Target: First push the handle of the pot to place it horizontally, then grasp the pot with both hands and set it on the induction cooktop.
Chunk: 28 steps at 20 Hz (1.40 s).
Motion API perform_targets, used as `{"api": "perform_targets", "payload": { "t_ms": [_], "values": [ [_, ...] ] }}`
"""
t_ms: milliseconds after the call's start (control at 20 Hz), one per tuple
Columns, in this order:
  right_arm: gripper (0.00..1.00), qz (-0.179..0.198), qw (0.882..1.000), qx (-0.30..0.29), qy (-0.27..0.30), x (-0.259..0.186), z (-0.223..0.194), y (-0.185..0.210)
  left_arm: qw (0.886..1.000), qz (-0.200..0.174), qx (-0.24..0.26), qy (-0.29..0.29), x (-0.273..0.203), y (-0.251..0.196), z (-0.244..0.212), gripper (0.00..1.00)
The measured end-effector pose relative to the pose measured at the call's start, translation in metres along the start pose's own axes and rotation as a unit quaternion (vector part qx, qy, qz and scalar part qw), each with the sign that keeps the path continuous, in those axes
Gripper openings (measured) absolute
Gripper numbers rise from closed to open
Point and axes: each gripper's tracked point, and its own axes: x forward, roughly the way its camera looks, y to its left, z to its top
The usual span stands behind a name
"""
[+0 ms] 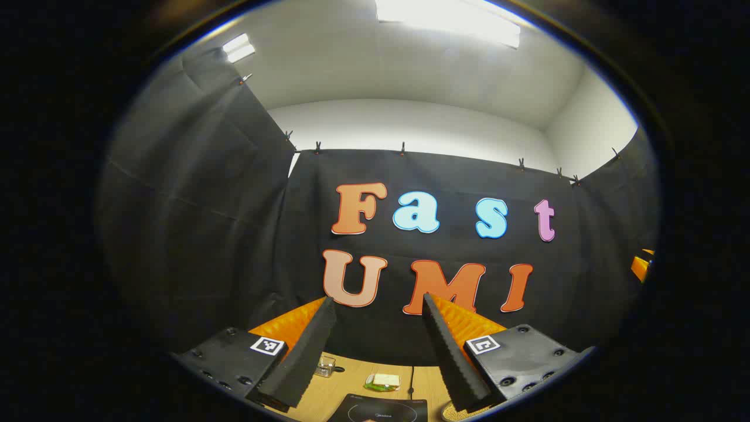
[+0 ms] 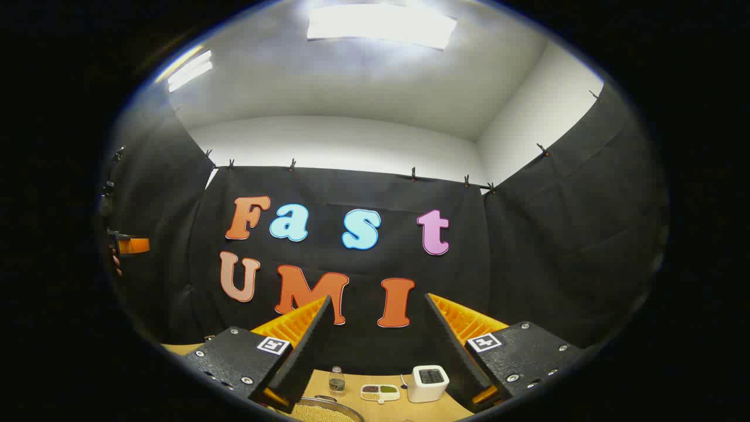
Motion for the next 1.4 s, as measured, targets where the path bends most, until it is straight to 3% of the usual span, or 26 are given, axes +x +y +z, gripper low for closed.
{"api": "perform_targets", "payload": {
  "t_ms": [100, 150, 550, 1050, 1400],
  "values": [
    [0.91, 0.004, 1.000, 0.007, 0.009, 0.001, -0.004, 0.000, 1.000, -0.002, 0.005, 0.001, -0.003, -0.003, 0.002, 0.97],
    [0.94, 0.005, 1.000, 0.010, 0.012, 0.002, -0.005, 0.000, 1.000, -0.003, 0.006, -0.002, -0.005, -0.004, 0.004, 0.97],
    [0.94, 0.022, 1.000, 0.007, 0.010, -0.002, -0.004, 0.004, 0.999, 0.003, 0.027, -0.034, -0.016, -0.005, 0.027, 0.96],
    [0.94, 0.011, 1.000, 0.012, 0.005, -0.003, -0.007, -0.012, 0.997, 0.013, 0.045, -0.059, -0.016, -0.012, 0.038, 0.96],
    [0.94, 0.036, 0.999, 0.025, 0.027, -0.002, -0.029, -0.001, 0.996, 0.009, 0.050, -0.070, -0.014, -0.023, 0.036, 0.96]
  ]
}}
